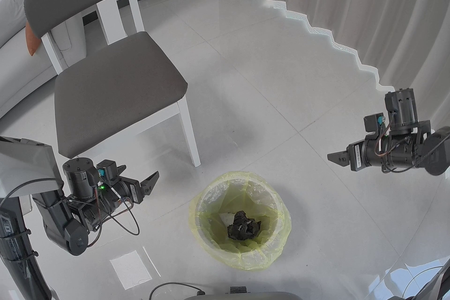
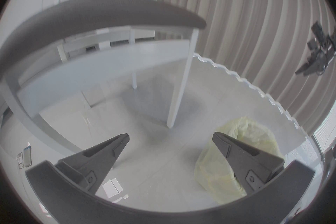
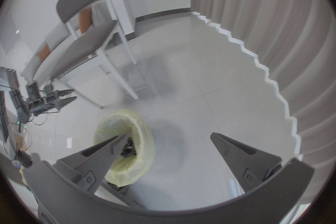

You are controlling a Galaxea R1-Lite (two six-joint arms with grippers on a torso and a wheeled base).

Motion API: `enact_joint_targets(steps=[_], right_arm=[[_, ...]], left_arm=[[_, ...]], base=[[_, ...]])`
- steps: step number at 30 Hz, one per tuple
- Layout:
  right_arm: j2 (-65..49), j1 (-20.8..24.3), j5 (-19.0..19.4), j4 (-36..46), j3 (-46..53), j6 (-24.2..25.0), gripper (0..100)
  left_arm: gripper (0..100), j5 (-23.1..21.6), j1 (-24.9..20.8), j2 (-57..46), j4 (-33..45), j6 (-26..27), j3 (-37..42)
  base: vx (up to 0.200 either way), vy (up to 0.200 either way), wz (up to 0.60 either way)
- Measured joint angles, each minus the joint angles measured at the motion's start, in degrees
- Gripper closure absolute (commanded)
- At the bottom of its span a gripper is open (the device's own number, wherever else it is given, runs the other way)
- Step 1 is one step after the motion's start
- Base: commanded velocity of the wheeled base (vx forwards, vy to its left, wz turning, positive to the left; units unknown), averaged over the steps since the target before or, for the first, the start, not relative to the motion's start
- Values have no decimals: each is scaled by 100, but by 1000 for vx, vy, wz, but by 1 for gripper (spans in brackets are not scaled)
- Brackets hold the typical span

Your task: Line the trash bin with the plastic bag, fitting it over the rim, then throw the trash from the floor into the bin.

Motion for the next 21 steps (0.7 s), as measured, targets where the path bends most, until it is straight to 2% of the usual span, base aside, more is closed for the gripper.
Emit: enact_joint_targets(steps=[6, 10, 13, 17, 21], right_arm=[[311, 162, -87, -1317, 752, 4, 0], [976, 226, -71, -2589, 1092, 1, 0], [1629, 301, -44, -3233, 1314, -2, 0], [2461, 461, -10, -3930, 1499, -18, 0], [3120, 533, 163, -4224, 1532, -93, 0]], left_arm=[[0, 18, -166, -77, -310, -2, 291], [0, 29, -197, -189, -405, -2, 460], [0, 38, -195, -308, -419, -5, 568], [0, 65, -173, -507, -424, -5, 722], [0, 141, -162, -697, -424, -9, 866]], base=[[0, 0, 0], [0, 0, 0], [0, 0, 0], [0, 0, 0], [0, 0, 0]])
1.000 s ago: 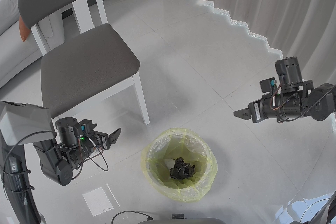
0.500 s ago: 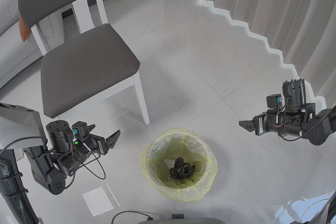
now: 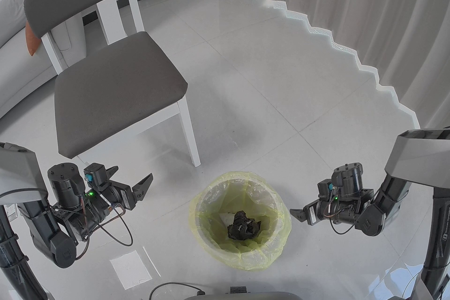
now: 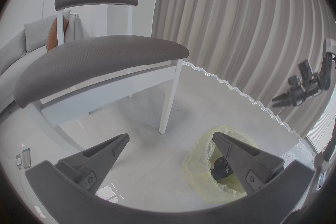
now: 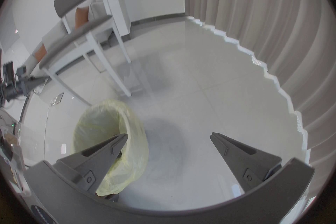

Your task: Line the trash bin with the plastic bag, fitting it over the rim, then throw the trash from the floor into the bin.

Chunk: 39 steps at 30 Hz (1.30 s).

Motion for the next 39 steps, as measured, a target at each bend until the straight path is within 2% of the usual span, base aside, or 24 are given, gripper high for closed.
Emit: enact_joint_targets(steps=[5, 12, 21, 31, 35, 39], right_arm=[[408, -37, 246, 246, -121, -227, 0], [601, -41, 290, 885, -510, -410, 0], [836, -52, 334, 2255, -1855, -471, 0], [1426, -144, 474, 4051, -3961, -497, 0], [1643, -196, 512, 4363, -4518, -473, 0], [1687, -271, 512, 4411, -4630, -455, 0]], left_arm=[[0, 30, 0, -46, 0, -49, 33], [0, 22, 30, 20, 0, -71, -78], [0, 28, 80, 69, 0, -76, -105], [0, 44, 94, 37, 0, -62, -128], [0, 46, 85, 26, 0, -56, -149], [0, 46, 63, 12, 0, -60, -152]], base=[[0, 0, 0], [0, 0, 0], [0, 0, 0], [0, 0, 0], [0, 0, 0], [0, 0, 0]])
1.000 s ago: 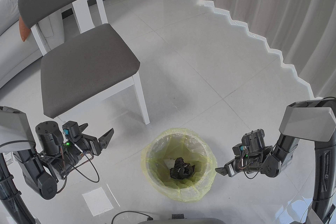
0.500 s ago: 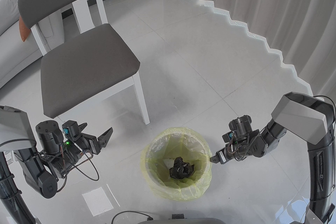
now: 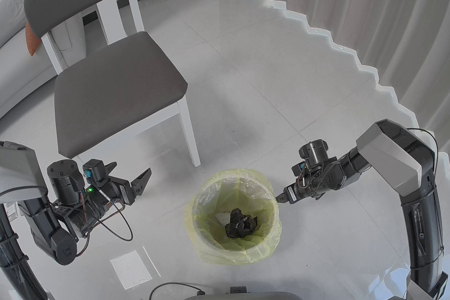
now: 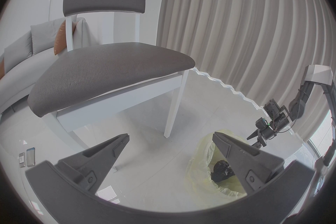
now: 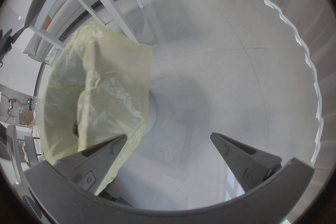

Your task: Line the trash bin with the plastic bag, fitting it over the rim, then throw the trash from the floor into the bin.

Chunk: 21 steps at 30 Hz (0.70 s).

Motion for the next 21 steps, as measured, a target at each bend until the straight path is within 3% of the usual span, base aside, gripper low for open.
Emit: enact_joint_targets(steps=[9, 21], right_arm=[[-1237, -341, -28, -4, 962, 15, 0], [-4420, -647, -211, -11, 2554, 124, 0]], left_arm=[[0, -49, -56, -251, 5, -123, 100], [0, -227, -118, -1445, 63, -297, 603]], base=[[0, 0, 0], [0, 0, 0]])
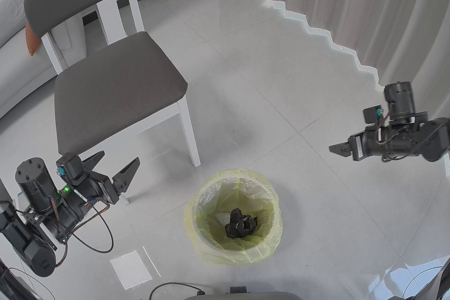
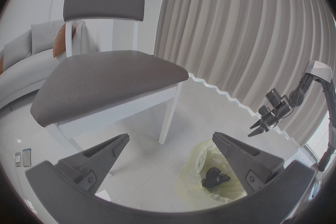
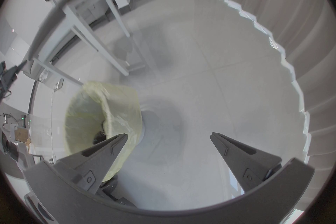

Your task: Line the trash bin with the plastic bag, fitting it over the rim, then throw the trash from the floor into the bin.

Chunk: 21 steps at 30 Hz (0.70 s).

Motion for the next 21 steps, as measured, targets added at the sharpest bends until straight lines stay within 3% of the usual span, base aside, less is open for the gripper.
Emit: enact_joint_targets(steps=[10, 21], right_arm=[[-2867, -111, -172, -74, 1354, 297, 0], [-5877, -373, -40, 366, 2482, 571, 0]], left_arm=[[0, -52, 68, -1707, 1335, -48, 299], [0, -123, 199, -4601, 4401, -61, 133]], base=[[0, 0, 0], [0, 0, 0]])
